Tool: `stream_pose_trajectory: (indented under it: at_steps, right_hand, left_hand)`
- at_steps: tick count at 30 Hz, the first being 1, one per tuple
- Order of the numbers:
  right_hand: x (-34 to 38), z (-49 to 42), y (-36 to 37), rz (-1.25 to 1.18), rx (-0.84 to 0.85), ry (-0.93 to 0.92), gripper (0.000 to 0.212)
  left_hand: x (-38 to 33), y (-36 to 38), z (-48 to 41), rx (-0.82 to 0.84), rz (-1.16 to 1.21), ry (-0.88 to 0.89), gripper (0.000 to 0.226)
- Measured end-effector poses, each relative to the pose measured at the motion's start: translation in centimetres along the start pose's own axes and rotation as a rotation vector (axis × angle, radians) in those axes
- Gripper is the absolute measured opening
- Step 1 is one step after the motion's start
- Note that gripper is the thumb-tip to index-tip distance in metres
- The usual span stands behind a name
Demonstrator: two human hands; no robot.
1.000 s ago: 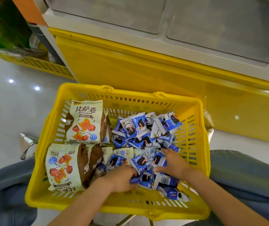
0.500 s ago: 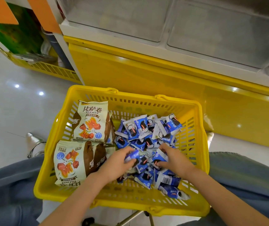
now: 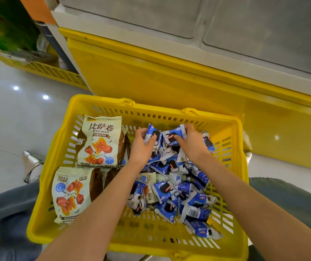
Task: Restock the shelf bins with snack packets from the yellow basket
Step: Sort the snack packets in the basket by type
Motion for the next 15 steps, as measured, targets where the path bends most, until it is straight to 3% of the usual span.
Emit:
stream_pose_trajectory:
  at_steps: [2,5,6,8,11,13,15]
  right_hand:
    - [-0.1,1.1,0.3,0.128,-0.047,-0.07,0.052]
    - [-0.5,4.9,1.1,0.22,-0.222,-0.286,0.051]
    - [-1.1,6.1,1.7,0.182,-0.187,-0.329,0.045]
    - [-2.7,7.7,3.4,0.08,0.052,-0.312,0.03]
    - [-5.3,7.9,6.2,0.1,0.414,-0.198,0.032]
    - [-5.8,6.9,7.4,0.093,0.469,-0.132,0.041]
    - [-6.0,5.9,8.2,0.091,0.484,-0.082,0.048]
  left_hand:
    - [0.4,-0.2,0.0,0.016,-0.108,0.023,0.057]
    - [0.9,-1.2,2.0,-0.066,-0.38,0.325,0.056]
    - [1.3,-1.2,2.9,-0.056,-0.44,0.429,0.051]
    - [2.7,-1.0,4.3,0.103,-0.494,0.502,0.032]
    - [5.5,-0.3,4.5,0.405,-0.646,0.323,0.029]
    - [6.9,-0.1,3.9,0.513,-0.748,0.17,0.039]
    - [7.2,0.1,3.3,0.522,-0.785,0.135,0.04]
Point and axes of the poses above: each hand's wrist, its own z-axis away from the middle knuckle, its own y-axis out of the palm, x = y × z, the point moved 3 cm from there along -z, towards the middle knuckle, and after that the axes turned 2 degrees about -z, right-handed, at the moved point
